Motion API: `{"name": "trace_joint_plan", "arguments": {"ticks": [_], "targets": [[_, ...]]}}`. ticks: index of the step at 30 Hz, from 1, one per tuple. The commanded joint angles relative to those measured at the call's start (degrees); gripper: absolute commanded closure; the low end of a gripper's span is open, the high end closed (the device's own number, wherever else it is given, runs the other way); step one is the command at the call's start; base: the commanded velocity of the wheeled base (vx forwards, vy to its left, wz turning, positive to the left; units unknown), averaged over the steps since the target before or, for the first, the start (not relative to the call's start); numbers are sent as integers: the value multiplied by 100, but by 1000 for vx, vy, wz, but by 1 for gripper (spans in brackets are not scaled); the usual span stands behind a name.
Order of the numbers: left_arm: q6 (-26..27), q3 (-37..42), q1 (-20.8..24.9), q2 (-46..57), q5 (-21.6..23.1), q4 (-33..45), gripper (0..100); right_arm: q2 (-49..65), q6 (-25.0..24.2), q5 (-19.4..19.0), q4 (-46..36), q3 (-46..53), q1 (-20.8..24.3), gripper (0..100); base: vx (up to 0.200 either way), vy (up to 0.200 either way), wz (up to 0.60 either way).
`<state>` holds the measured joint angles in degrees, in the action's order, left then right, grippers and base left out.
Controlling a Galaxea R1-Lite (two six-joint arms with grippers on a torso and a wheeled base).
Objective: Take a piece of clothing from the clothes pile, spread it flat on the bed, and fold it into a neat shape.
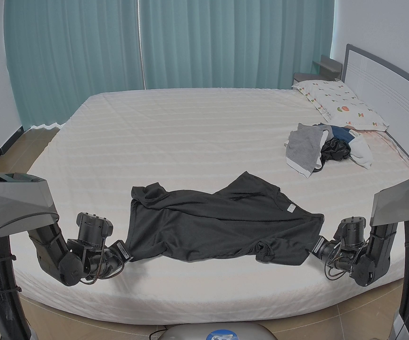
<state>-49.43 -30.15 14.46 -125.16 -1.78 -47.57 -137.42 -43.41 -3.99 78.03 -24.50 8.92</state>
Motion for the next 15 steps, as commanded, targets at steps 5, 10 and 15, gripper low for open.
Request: {"name": "trace_joint_plan", "arguments": {"ticks": [5, 10, 15], "targets": [[-330, 211, -330, 238, 108, -68, 100, 172, -71, -32, 133, -292, -541, 100, 0, 0, 0], [-330, 202, -558, 247, 292, -68, 100, 190, -62, -129, 151, -353, -681, 100, 0, 0, 0], [-339, 211, -558, 176, 406, -68, 100, 304, -36, -401, 98, -125, -585, 0, 0, 0, 0]]}}
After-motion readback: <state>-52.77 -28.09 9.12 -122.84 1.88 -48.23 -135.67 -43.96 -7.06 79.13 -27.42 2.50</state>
